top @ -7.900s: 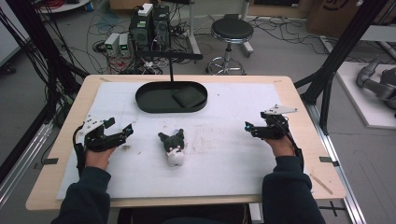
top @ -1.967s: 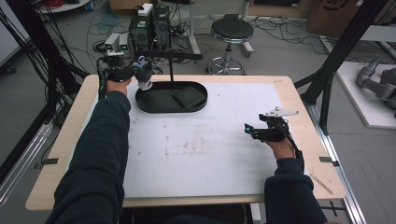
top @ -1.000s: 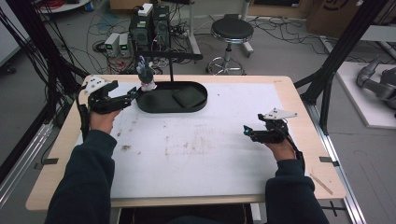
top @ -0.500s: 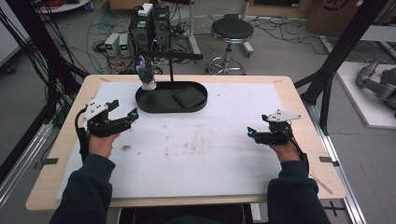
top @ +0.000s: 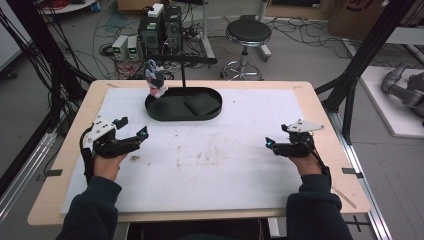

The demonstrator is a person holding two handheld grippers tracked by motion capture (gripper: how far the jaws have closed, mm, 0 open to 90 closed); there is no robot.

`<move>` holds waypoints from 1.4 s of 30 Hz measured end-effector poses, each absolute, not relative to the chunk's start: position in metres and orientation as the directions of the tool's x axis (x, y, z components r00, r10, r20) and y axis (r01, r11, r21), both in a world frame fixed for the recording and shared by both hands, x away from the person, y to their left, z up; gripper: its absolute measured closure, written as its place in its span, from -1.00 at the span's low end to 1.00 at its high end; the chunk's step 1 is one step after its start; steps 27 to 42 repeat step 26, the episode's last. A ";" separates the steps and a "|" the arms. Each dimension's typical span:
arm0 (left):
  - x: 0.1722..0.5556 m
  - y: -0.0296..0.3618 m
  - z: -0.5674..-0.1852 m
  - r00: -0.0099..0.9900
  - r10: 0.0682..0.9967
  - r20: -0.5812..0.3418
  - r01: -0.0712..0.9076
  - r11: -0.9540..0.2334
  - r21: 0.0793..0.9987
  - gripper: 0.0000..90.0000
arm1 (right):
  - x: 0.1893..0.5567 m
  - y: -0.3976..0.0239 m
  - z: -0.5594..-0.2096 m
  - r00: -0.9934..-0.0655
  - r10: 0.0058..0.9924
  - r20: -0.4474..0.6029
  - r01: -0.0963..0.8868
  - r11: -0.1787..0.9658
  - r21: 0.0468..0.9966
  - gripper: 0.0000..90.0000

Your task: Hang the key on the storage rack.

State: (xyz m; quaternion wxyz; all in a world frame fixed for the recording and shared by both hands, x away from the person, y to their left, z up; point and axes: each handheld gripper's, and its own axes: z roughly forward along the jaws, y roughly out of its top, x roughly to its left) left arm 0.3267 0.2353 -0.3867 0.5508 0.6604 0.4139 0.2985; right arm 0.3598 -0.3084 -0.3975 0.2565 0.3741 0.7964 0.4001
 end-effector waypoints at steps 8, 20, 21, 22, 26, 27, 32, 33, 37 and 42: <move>0.328 0.238 -0.399 0.483 0.873 -0.070 0.244 -0.057 0.968 -0.57 | 0.360 -0.308 -0.399 -0.581 0.807 -0.105 0.401 0.396 0.826 -0.54; 0.330 0.243 -0.409 0.470 0.879 -0.082 0.267 -0.054 0.962 -0.56 | 0.361 -0.307 -0.402 -0.574 0.812 -0.107 0.409 0.398 0.821 -0.54; 0.330 0.242 -0.410 0.471 0.878 -0.085 0.268 -0.050 0.962 -0.56 | 0.361 -0.307 -0.402 -0.574 0.812 -0.107 0.411 0.398 0.820 -0.54; 0.330 0.242 -0.410 0.469 0.879 -0.087 0.270 -0.049 0.962 -0.56 | 0.361 -0.307 -0.402 -0.574 0.812 -0.106 0.411 0.398 0.820 -0.54; 0.331 0.242 -0.412 0.467 0.881 -0.079 0.269 -0.057 0.961 -0.56 | 0.361 -0.308 -0.403 -0.574 0.812 -0.104 0.412 0.397 0.820 -0.54; 0.331 0.242 -0.412 0.467 0.881 -0.079 0.269 -0.057 0.961 -0.56 | 0.361 -0.308 -0.403 -0.574 0.812 -0.104 0.412 0.397 0.820 -0.54; 0.331 0.242 -0.412 0.467 0.881 -0.079 0.269 -0.057 0.961 -0.56 | 0.361 -0.308 -0.403 -0.574 0.812 -0.104 0.412 0.397 0.820 -0.54; 0.331 0.242 -0.412 0.467 0.881 -0.079 0.269 -0.057 0.961 -0.56 | 0.361 -0.308 -0.403 -0.574 0.812 -0.104 0.412 0.397 0.820 -0.54; 0.331 0.242 -0.412 0.467 0.881 -0.079 0.269 -0.057 0.961 -0.56 | 0.361 -0.308 -0.403 -0.574 0.812 -0.104 0.412 0.397 0.820 -0.54; 0.331 0.242 -0.412 0.467 0.881 -0.079 0.269 -0.057 0.961 -0.56 | 0.361 -0.308 -0.403 -0.574 0.812 -0.104 0.412 0.397 0.820 -0.54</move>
